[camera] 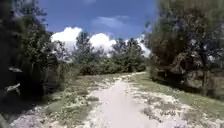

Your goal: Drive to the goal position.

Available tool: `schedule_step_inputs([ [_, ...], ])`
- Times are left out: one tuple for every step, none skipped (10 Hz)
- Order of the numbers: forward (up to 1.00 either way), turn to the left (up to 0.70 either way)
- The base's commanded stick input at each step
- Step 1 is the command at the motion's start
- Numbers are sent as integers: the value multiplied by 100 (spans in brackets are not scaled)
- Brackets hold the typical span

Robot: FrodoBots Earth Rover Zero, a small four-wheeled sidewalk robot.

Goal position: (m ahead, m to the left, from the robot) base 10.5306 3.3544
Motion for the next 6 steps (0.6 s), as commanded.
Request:
schedule_step_inputs([
  [50,0],
  [50,0],
  [50,0],
  [50,0],
  [50,0],
  [50,0],
])
